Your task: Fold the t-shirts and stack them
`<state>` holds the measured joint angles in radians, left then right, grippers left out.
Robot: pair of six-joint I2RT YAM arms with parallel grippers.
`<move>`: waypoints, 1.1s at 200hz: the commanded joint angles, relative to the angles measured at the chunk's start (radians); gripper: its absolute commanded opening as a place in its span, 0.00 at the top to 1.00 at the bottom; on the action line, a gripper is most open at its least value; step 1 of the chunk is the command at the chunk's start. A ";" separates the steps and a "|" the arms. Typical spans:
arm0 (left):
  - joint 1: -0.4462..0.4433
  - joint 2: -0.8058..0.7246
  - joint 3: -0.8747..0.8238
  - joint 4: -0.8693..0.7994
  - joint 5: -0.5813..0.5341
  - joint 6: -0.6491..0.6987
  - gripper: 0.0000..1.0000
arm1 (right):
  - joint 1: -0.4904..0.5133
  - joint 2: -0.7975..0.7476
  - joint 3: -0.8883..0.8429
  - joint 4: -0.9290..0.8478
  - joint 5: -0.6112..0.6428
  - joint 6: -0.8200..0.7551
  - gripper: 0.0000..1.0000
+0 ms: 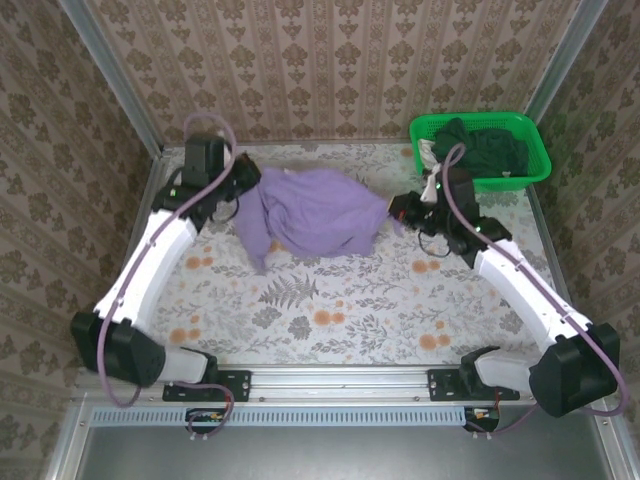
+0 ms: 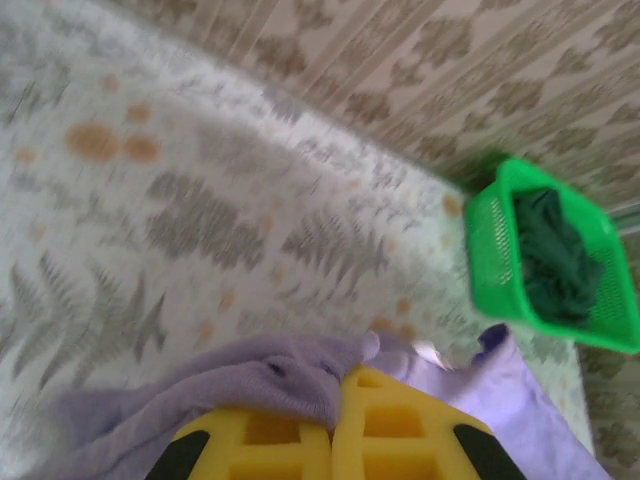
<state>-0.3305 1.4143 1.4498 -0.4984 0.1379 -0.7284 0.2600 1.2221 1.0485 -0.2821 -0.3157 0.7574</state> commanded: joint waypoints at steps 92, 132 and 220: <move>0.050 0.465 0.908 0.038 0.401 0.137 1.00 | 0.120 0.019 0.535 -0.179 0.083 -0.317 1.00; 0.274 -0.060 -0.204 0.380 0.181 0.024 1.00 | 0.419 -0.022 0.112 -0.109 0.136 -0.295 1.00; 0.616 -0.133 -0.497 0.179 0.209 0.032 0.18 | 0.352 0.053 0.016 -0.124 0.155 -0.161 0.38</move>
<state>0.3428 1.2663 0.8524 -0.2588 0.3855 -0.7319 0.7433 1.3403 1.0687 -0.4324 -0.2379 0.5083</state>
